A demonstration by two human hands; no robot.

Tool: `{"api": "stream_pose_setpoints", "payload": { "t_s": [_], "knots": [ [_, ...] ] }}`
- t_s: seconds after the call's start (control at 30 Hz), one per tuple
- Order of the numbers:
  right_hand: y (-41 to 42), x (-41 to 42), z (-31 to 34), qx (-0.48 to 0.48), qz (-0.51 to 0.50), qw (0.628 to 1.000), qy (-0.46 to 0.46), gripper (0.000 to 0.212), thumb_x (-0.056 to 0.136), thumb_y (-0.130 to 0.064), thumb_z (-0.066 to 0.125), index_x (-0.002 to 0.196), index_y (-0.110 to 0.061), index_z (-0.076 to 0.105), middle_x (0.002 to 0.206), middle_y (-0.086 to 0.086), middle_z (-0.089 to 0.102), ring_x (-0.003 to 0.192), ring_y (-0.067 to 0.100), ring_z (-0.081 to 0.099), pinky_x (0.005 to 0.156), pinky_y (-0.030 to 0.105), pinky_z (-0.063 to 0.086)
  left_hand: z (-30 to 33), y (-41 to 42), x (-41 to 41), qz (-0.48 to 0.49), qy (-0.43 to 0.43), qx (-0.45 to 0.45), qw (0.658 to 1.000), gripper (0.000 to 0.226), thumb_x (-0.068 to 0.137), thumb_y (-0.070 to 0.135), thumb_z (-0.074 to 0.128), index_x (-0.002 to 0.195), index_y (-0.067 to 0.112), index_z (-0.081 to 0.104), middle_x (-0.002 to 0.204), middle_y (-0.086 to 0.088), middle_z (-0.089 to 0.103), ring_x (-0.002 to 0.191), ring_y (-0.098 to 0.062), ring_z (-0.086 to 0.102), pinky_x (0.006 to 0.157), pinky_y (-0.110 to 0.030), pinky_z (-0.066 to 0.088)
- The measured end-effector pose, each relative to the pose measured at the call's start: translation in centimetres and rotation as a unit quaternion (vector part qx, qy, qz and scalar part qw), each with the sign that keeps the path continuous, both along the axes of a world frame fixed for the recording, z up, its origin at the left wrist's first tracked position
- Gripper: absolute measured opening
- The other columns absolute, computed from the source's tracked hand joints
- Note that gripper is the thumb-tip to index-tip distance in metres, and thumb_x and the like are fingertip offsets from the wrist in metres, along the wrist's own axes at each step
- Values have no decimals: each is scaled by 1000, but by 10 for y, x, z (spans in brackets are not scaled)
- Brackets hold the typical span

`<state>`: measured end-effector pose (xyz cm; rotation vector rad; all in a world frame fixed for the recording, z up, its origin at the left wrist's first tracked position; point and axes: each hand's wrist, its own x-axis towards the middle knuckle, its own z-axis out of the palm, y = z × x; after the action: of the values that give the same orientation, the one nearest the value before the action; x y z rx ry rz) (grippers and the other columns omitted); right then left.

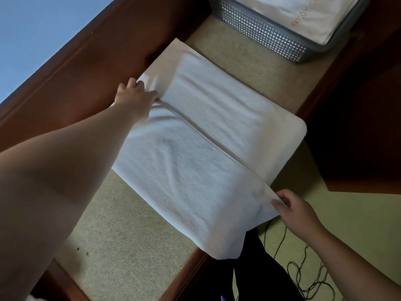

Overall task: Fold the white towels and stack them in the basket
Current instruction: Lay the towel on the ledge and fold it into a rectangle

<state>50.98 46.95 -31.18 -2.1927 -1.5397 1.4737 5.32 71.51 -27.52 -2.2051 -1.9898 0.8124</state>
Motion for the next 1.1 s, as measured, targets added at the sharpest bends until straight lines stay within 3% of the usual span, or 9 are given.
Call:
{"api": "stream_pose_setpoints", "payload": {
  "t_s": [0.1,0.43,0.5,0.6,0.7,0.83,1.0,1.1],
  "knots": [
    [-4,6,-3,32,0,999,-12,7,105,-28,58,106,-23,62,101,0,65,84,15,63,60,32,45,0,7,-1,-24,28,0,999,36,103,33,52,139,39,51,133,-13,48,123,-34,36,99,-49,38],
    [-4,16,-12,92,-5,995,-28,4,104,-35,57,104,-32,60,103,0,59,89,15,59,66,34,47,9,8,7,42,-14,62,997,38,95,11,58,124,36,57,121,-12,50,118,-35,40,89,-46,40],
    [-3,17,-16,56,5,998,-37,6,103,-36,58,106,-31,62,106,1,62,92,14,60,70,37,51,5,6,12,75,-19,56,995,46,91,9,62,130,32,55,123,-13,50,118,-35,41,89,-46,42],
    [6,16,-13,24,-9,1000,-15,21,101,-36,64,121,-31,63,119,-7,62,111,15,61,90,45,56,4,7,30,109,-39,32,993,67,80,6,63,141,29,46,130,-15,47,121,-36,42,92,-48,44],
    [32,11,0,66,-36,997,3,47,100,-35,67,144,-28,52,139,-6,50,129,14,51,104,44,50,8,21,65,36,-97,24,994,73,82,11,62,148,31,39,139,-12,47,128,-37,40,98,-51,43],
    [83,7,20,137,-58,989,-24,69,99,-37,69,158,-27,33,155,-2,38,135,16,45,98,40,50,10,43,130,-129,-155,-29,979,61,100,32,55,157,37,33,163,-3,34,145,-31,30,110,-49,35],
    [137,14,29,173,-45,981,-75,73,100,-36,67,160,-25,27,162,0,31,143,29,44,104,48,53,4,64,196,-216,-131,-83,964,70,100,39,54,163,39,22,170,2,22,155,-28,19,119,-46,27],
    [153,22,30,195,-15,975,-105,62,98,-35,68,152,-22,40,152,3,37,134,27,51,97,40,55,9,74,217,-182,-160,-130,962,59,98,37,59,154,38,40,161,0,36,149,-27,28,115,-47,34]
  ]
}}
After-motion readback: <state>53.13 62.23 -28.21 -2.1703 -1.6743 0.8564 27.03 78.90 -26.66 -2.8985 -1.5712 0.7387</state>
